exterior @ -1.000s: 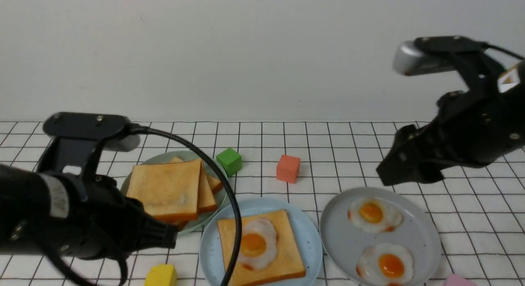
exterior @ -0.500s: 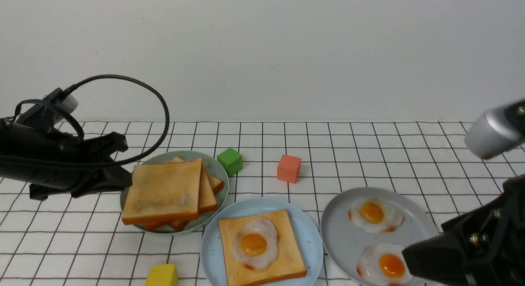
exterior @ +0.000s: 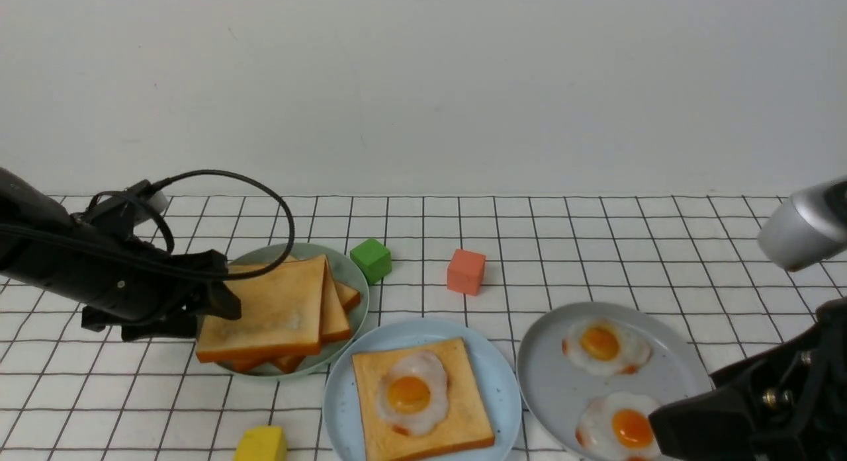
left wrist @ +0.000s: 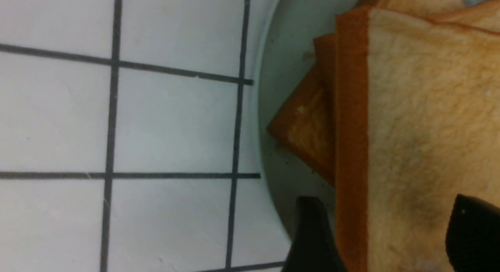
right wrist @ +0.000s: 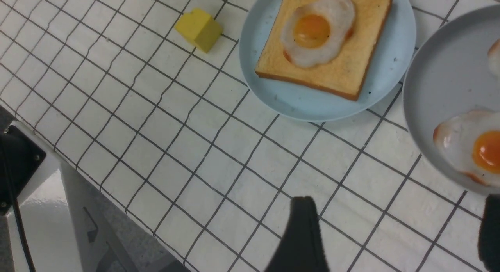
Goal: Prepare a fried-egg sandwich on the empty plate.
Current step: Use the left arm to grab a slice of bread, then use the left arm to place a slice of bread on the fried egg in the middle
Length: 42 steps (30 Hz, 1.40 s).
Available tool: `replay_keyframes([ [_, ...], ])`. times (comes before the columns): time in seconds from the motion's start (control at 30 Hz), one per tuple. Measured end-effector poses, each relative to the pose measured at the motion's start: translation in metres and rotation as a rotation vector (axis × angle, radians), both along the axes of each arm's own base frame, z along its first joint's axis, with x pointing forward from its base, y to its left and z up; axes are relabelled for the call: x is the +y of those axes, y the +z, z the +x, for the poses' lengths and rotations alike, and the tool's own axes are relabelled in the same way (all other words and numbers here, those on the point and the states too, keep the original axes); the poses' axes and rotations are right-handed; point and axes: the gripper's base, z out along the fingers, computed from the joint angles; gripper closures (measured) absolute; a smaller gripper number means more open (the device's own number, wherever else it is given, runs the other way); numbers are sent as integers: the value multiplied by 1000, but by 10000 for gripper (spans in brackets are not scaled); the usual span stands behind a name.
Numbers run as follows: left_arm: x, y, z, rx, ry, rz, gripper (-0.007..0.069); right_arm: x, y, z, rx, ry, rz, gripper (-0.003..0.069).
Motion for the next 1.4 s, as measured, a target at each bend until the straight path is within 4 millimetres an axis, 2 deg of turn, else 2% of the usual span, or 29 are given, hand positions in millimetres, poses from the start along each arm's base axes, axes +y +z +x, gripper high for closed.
replay_keyframes([
  [0.13,-1,-8,2,17,-5,-12,246,0,0,0,-2,-1,1,90],
  [0.27,-2,-7,3,16,-23,-18,447,0,0,0,-2,-1,1,90],
  [0.33,-1,-5,3,14,-26,-14,512,0,0,0,-1,-1,1,90],
  [0.4,-1,1,1,6,-33,-8,543,0,0,0,7,-1,-1,90],
  [0.53,-6,24,-10,-12,-68,-36,543,-1,-1,-1,31,-23,2,90],
  [0.6,-23,50,-23,-72,-100,-106,543,-1,-1,-1,36,-36,-2,90],
  [0.67,-47,62,-38,-120,-147,-175,543,-2,-2,0,37,-38,-4,90],
  [0.7,-54,62,-44,-123,-166,-195,543,-2,-2,0,37,-38,-4,90],
  [0.73,-71,62,-54,-125,-191,-248,543,-2,-2,0,37,-38,-5,90],
  [0.8,-87,53,-65,-105,-200,-298,543,-2,-2,-1,39,-37,-6,90],
  [0.87,-104,36,-78,-80,-186,-334,543,-2,-2,-1,39,-37,-6,90],
  [1.0,-115,12,-86,-54,-63,-373,543,-2,-2,-1,39,-37,-6,90],
  [1.3,-125,-29,-84,27,16,-287,543,-2,-2,-1,44,-35,-11,90],
  [1.4,-123,-33,-83,38,45,-272,498,-2,-3,-2,54,-31,-17,90],
])
